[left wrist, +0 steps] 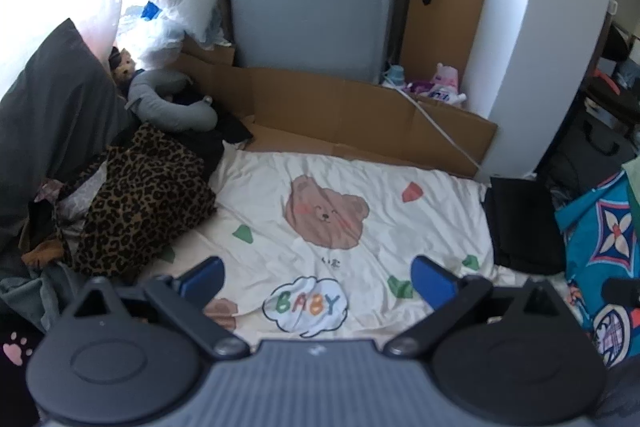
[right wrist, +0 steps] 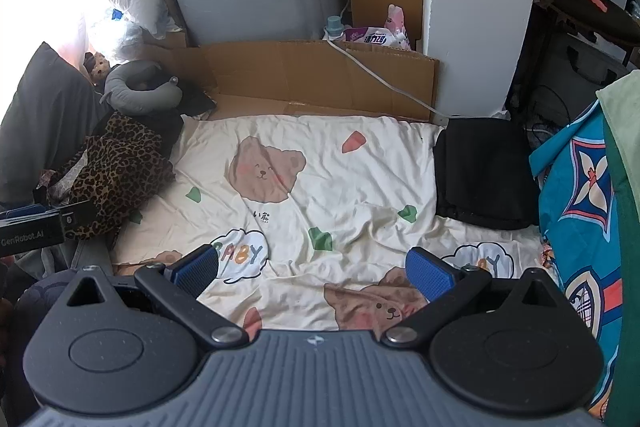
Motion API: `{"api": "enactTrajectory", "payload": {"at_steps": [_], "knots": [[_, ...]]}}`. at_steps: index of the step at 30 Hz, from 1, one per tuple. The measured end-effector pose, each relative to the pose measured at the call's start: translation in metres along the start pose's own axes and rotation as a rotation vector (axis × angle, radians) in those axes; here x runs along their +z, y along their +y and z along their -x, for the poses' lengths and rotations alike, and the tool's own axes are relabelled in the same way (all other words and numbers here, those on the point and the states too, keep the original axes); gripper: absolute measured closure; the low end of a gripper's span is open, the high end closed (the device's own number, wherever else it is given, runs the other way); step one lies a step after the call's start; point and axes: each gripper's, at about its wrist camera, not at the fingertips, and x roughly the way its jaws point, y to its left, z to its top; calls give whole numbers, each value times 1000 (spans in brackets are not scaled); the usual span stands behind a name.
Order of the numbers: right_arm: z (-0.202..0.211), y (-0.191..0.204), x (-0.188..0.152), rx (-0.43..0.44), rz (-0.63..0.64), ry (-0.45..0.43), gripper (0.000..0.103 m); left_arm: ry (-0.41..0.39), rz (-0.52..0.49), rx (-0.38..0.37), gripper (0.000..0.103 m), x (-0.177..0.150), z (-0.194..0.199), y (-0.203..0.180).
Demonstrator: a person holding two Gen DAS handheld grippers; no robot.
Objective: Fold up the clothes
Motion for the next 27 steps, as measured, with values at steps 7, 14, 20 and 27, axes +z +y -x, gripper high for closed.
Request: {"api": "enactTrajectory", "payload": {"at_steps": [7,14,20,27], "knots": [[-1,-3,1,4,-1,-12,0,-9,-11,7,2,6,-2,-6],[3,-3,2,4,-5,-17,0,-15,-23,12,1,8,3,-8],[3,-4,2,10,-9,-20,0,-30,-46,25,0,4,3,-12],[3,-2,2,15,-1,-21,0,-33,-42,28,0,5,5,-11]]}}
